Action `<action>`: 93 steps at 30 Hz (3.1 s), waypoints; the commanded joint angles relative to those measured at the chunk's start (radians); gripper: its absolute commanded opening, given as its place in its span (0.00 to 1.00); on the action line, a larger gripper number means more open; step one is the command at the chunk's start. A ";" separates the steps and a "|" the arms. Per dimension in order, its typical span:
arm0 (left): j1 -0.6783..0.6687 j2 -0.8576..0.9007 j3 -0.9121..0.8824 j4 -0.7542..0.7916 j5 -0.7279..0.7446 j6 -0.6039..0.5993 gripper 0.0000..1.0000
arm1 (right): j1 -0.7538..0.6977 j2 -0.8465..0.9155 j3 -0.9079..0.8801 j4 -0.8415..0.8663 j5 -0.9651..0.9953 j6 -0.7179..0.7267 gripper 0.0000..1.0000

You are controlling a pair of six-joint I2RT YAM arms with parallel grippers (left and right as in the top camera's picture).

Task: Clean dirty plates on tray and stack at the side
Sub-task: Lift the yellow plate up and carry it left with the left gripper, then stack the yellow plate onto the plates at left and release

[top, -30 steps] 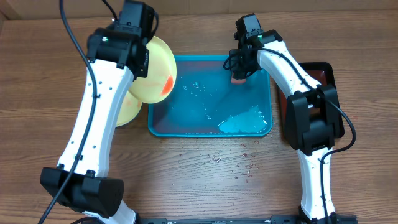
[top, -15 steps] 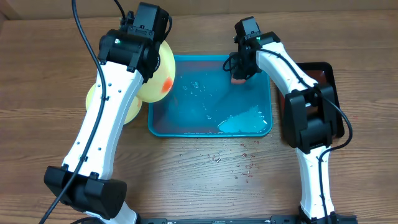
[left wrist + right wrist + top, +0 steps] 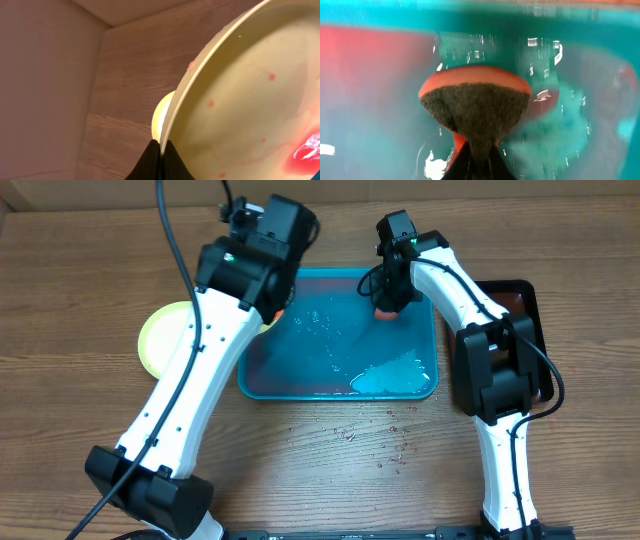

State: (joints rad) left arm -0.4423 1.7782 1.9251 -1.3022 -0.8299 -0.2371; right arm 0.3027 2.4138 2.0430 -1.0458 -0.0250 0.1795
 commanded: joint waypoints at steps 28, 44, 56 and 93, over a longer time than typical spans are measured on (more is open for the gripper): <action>-0.314 -0.032 -0.124 -0.008 -0.597 -0.354 0.04 | -0.182 -0.470 0.383 -0.378 -0.134 0.090 0.04; -0.339 -0.032 -0.124 -0.011 -0.719 -0.354 0.04 | -0.392 -0.546 0.383 -0.553 -0.064 0.113 0.04; -0.220 -0.032 -0.124 0.028 -0.457 -0.335 0.04 | -0.447 -0.546 -0.034 -0.471 0.058 0.074 0.04; 0.004 -0.032 0.032 -0.011 -0.277 -0.096 0.04 | -0.448 -0.546 -0.793 0.233 -0.019 -0.028 0.04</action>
State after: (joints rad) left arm -0.4442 1.7767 1.9190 -1.2881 -0.8177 -0.2863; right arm -0.1478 1.8835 1.2495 -0.8192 -0.0128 0.1562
